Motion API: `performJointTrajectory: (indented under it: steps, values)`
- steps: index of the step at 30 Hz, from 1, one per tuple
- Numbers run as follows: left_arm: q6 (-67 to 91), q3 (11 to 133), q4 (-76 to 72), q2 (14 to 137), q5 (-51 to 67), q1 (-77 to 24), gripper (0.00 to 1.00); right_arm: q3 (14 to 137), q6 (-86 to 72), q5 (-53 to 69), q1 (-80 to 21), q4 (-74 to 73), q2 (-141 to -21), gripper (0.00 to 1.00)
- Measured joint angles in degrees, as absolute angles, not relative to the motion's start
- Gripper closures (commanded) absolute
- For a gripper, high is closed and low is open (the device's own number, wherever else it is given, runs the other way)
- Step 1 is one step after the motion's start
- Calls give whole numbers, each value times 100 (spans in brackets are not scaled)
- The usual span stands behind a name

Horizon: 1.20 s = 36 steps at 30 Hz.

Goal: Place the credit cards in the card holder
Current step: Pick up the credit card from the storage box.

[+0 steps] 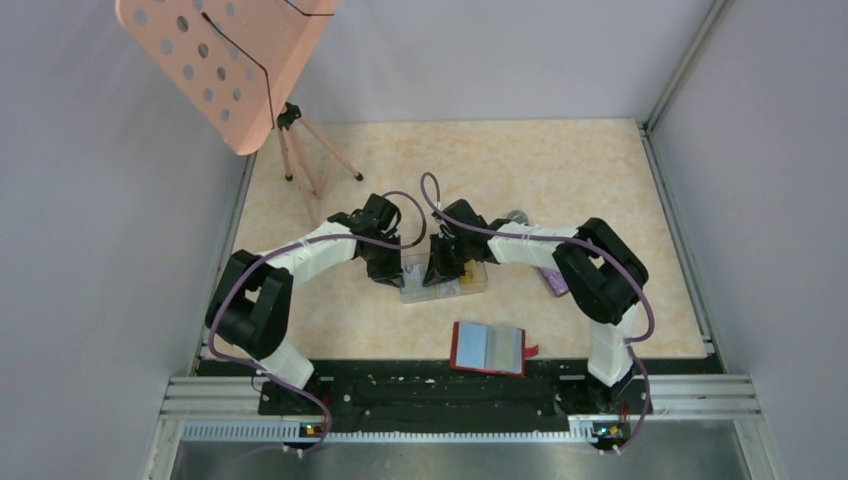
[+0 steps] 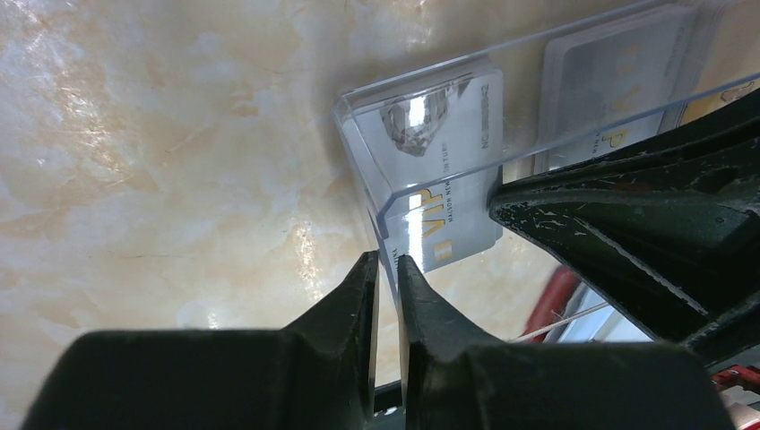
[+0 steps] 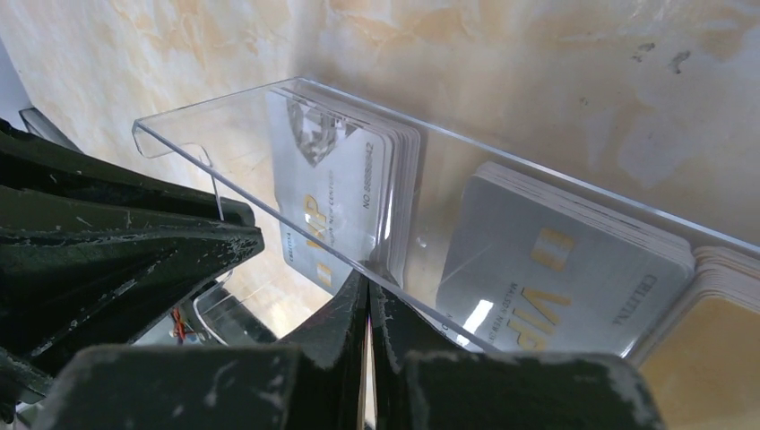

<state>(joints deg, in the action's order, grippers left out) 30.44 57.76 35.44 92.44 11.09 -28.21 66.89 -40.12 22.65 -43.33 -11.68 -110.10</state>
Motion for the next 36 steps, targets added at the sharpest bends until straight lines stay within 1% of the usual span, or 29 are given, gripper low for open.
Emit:
performJointTrajectory:
  steps: [14, 23, 31, 36]
  values:
    - [3026, 5774, 3559, 9244, 1087, -2818, 86, 6718, -4213, 2436, -4333, -1160, -10973, 100]
    - [3024, 5769, 3562, 9244, 1081, -2816, 86, 6718, -4405, 2663, -4340, -1000, -10698, 100]
    - [3024, 5769, 3562, 9244, 1081, -2816, 86, 6718, -4521, 2757, -4351, -725, -10678, 88]
    - [3024, 5769, 3562, 9244, 1079, -2816, 86, 6711, -4558, 2829, -4351, -582, -10678, 84]
